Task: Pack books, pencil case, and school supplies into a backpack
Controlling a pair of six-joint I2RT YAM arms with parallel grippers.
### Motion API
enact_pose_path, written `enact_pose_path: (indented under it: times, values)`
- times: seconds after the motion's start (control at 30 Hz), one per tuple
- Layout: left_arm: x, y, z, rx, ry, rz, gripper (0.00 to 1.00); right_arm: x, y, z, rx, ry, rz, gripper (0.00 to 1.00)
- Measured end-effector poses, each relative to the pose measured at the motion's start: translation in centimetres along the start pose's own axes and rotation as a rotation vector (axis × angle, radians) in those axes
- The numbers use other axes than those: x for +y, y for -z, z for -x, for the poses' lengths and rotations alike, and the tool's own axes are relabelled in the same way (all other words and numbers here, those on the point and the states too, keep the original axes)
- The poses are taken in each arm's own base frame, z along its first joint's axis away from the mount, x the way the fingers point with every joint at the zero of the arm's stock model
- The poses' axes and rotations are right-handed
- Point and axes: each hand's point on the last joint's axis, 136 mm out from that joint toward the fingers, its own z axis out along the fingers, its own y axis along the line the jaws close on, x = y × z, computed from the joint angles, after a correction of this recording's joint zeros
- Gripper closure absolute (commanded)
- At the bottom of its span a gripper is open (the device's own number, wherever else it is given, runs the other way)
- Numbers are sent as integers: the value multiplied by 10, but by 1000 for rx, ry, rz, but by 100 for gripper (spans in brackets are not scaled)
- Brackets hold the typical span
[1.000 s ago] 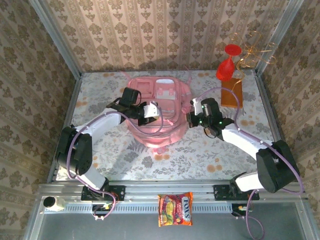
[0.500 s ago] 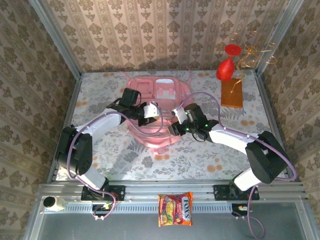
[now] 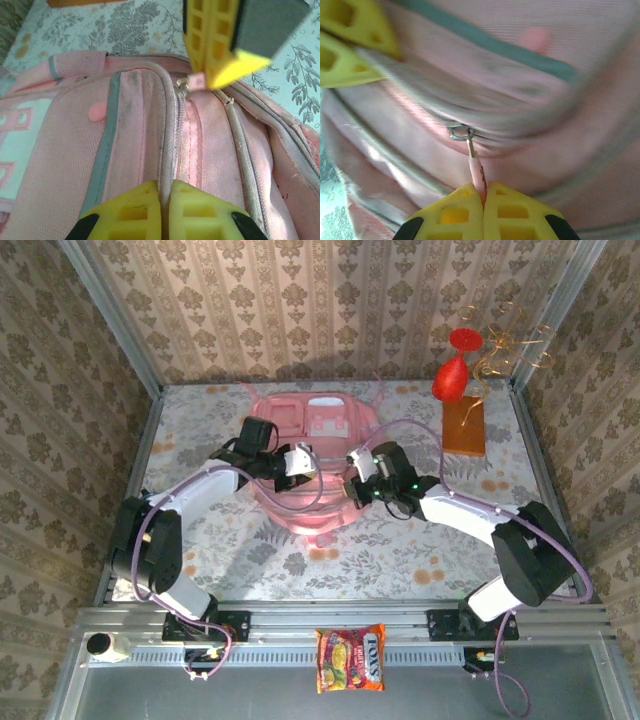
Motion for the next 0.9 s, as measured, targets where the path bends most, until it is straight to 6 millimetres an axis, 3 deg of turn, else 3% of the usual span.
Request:
enact_pose_path:
  times: [0.1, 0.23, 0.4, 0.5, 0.53, 0.6, 0.63, 0.77, 0.83, 0.9]
  values:
    - [-4, 11, -3, -15, 1, 9, 100, -28, 8, 4, -16, -65, -74, 100]
    - [-17, 14, -7, -36, -7, -7, 100, -34, 8, 7, -3, -104, -97, 100]
    - [-15, 16, -6, -50, -59, 4, 100, -47, -8, 21, 40, -144, -144, 100]
    - [-18, 17, -7, -50, -68, -6, 100, -75, -19, 30, 38, -181, -235, 100]
    - [-19, 17, -7, -51, -70, -10, 100, -83, -22, 31, 40, -190, -257, 95]
    - [-20, 16, -6, -52, -71, -14, 100, -96, -25, 28, 50, -210, -294, 77]
    - [-20, 16, -6, -53, -71, -14, 93, -100, -25, 24, 60, -214, -310, 68]
    - [-19, 16, -1, -85, -77, -10, 47, -105, -19, 12, 88, -212, -347, 46]
    - [-21, 17, 5, -130, -63, 0, 33, -106, -8, 2, 101, -209, -373, 40]
    - [-22, 21, 10, -177, -25, 28, 25, -107, 8, -7, 104, -202, -407, 33]
